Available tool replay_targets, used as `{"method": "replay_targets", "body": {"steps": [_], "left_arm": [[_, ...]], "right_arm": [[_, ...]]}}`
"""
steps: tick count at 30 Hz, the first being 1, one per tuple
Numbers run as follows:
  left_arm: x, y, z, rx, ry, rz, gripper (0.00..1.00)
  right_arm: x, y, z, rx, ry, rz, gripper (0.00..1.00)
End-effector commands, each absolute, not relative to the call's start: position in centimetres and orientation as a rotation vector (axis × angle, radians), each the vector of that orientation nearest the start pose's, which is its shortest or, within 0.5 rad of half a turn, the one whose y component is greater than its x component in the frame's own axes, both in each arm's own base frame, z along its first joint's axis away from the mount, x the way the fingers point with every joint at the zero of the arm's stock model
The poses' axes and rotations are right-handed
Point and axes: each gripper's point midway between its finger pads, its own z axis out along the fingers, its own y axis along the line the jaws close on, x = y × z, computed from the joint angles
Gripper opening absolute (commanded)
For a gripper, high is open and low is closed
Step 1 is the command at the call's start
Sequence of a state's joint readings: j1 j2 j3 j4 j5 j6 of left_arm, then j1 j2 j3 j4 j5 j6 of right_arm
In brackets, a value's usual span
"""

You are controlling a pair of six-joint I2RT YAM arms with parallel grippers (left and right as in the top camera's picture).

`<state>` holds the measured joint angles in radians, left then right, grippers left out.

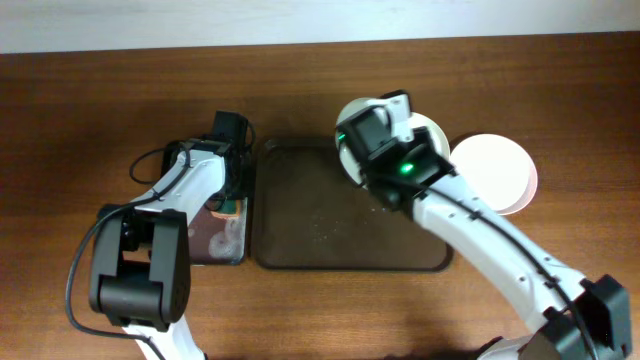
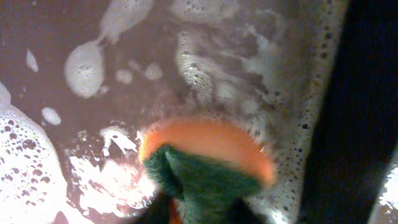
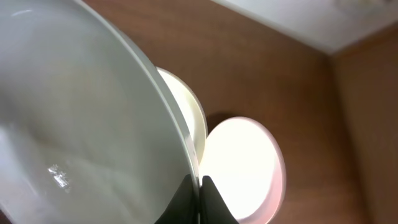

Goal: Clean dirty plates on tray and stack at the side
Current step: 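Lift the light green plate and stack it on the right-side plate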

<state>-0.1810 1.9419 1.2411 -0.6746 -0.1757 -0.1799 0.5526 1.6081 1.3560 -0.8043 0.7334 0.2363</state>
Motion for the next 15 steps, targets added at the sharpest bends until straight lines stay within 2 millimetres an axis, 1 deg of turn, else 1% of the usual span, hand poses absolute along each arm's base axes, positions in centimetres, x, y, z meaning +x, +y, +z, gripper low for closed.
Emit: {"method": "replay_targets", "body": {"steps": [1, 3, 4, 5, 6, 7, 8, 9, 10, 12, 14, 15], "left_arm": [[39.5, -4.3, 4.7, -0.041, 2.830, 0.156, 0.63], [39.0, -4.3, 6.0, -0.041, 2.824, 0.150, 0.63], [38.7, -4.3, 6.4, -0.040, 2.827, 0.143, 0.64], [38.5, -4.5, 6.4, -0.037, 2.837, 0.129, 0.64], [38.1, -4.9, 6.3, -0.031, 2.855, 0.096, 0.64], [37.8, -5.1, 6.1, -0.027, 2.870, 0.076, 0.64], [37.5, -5.3, 6.1, -0.024, 2.883, 0.062, 0.64], [37.4, -5.3, 6.0, -0.024, 2.887, 0.063, 0.64], [37.4, -5.3, 6.0, -0.024, 2.888, 0.063, 0.64], [37.3, -5.2, 6.0, -0.024, 2.891, 0.064, 0.64], [37.3, -5.2, 6.0, -0.024, 2.892, 0.065, 0.65], [37.3, -5.2, 6.0, -0.024, 2.892, 0.065, 0.65]], "right_arm": [[38.9, 7.6, 21.2, 0.095, 2.396, -0.339, 0.04], [39.2, 4.7, 20.5, 0.239, 2.460, -0.202, 0.04], [39.2, 3.3, 20.0, 0.295, 2.491, -0.129, 0.04], [39.3, 2.0, 19.7, 0.349, 2.509, -0.075, 0.04], [39.2, 0.3, 19.4, 0.418, 2.524, -0.019, 0.04], [39.0, -1.6, 19.2, 0.490, 2.528, 0.013, 0.04], [38.6, -4.0, 19.0, 0.580, 2.526, 0.031, 0.04], [37.8, -7.2, 18.6, 0.696, 2.515, 0.002, 0.04], [37.4, -8.9, 18.4, 0.755, 2.507, -0.015, 0.04], [36.3, -12.8, 17.3, 0.897, 2.498, -0.054, 0.04], [35.5, -14.6, 16.2, 0.974, 2.509, -0.072, 0.04], [35.0, -15.8, 15.0, 1.026, 2.528, -0.082, 0.04]]}}
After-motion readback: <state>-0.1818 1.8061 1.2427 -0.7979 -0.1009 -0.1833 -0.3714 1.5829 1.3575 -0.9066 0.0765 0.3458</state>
